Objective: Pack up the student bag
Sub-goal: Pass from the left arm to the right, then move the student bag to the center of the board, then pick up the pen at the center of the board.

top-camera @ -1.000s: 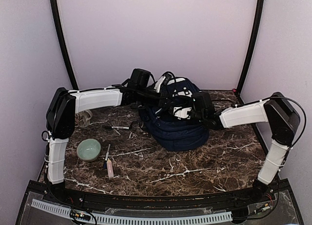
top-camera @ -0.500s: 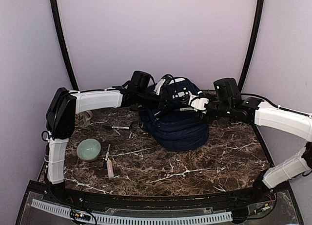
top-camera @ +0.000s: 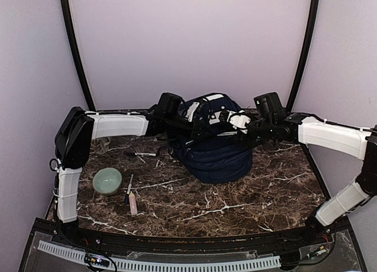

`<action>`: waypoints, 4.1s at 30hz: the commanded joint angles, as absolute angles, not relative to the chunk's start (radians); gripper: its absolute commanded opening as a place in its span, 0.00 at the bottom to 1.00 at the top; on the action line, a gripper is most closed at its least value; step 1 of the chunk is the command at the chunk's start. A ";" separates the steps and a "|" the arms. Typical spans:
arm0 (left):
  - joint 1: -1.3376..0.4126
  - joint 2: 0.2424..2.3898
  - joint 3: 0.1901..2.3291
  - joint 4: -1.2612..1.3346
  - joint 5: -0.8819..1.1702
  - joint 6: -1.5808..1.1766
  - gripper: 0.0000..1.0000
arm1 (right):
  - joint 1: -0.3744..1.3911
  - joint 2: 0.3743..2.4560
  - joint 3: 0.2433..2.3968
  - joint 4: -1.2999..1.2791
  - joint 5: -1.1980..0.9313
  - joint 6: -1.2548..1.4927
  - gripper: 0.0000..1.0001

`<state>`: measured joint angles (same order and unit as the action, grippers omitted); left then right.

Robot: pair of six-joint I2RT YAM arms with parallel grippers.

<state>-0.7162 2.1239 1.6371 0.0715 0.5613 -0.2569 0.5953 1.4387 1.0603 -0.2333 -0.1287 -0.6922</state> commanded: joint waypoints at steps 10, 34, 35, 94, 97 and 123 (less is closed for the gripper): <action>-0.720 2.025 1.635 0.068 0.558 -0.272 0.03 | 0.518 1.528 1.145 -0.109 -0.211 -0.732 0.75; -0.729 1.948 1.578 0.057 0.496 -0.264 0.31 | 0.520 1.744 1.314 -0.204 -0.208 -0.732 0.06; -0.731 1.930 1.572 0.038 0.513 -0.257 0.35 | 0.519 1.739 1.306 -0.208 -0.198 -0.730 0.04; -0.738 1.492 1.128 -0.403 -0.071 -0.429 0.37 | 0.456 1.548 1.174 -0.469 -0.406 -0.545 0.00; -0.773 1.418 1.051 -0.469 -0.073 -0.502 0.36 | 0.456 1.553 1.187 -0.489 -0.423 -0.549 0.00; -0.923 1.325 0.838 -0.807 -0.032 -1.042 0.51 | 0.456 1.554 1.192 -0.511 -0.471 -0.562 0.00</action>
<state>-0.9157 1.3258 0.8673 -0.8165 -0.0200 -0.9817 0.4500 1.5539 1.1709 -0.4950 -0.3561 -0.5674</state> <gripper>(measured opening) 0.506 0.069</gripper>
